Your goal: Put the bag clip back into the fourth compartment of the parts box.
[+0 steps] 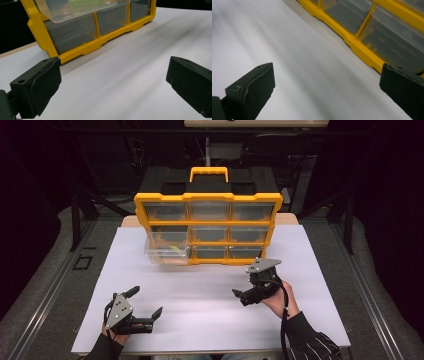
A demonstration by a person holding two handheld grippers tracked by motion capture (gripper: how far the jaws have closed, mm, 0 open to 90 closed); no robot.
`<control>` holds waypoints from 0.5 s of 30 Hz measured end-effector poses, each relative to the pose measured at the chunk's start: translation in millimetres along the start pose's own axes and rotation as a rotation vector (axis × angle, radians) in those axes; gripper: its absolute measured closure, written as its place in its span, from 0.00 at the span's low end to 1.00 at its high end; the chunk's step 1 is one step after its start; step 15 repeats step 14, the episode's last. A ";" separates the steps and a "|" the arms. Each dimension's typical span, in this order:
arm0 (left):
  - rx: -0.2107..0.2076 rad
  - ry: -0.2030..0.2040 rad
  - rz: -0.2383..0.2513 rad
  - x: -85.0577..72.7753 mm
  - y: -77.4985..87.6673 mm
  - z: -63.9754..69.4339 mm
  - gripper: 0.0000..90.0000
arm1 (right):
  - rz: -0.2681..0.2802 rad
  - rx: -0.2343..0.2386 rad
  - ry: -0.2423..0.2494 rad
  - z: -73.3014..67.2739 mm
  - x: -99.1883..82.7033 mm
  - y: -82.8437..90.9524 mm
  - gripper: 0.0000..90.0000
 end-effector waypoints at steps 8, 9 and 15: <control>0.008 0.000 -0.011 -0.5 -2.9 -0.3 0.00 | 0.032 0.018 -0.034 1.0 -22.9 3.5 0.00; 0.009 -0.002 -0.014 -0.7 -3.4 -1.1 0.00 | 0.036 0.021 -0.039 1.5 -25.6 3.9 0.00; 0.010 -0.003 -0.018 -0.9 -4.3 -1.2 0.00 | 0.028 0.036 -0.050 -0.6 -41.4 2.4 0.00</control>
Point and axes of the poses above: each handheld gripper's, and its own axes: y roughly backward along the jaws, x roughly out of its top, z roughly to its right, the point moved 8 cm from there along -y, roughly forward along the jaws, and after that the axes turned 12 degrees about -z, right-handed, at the moved point
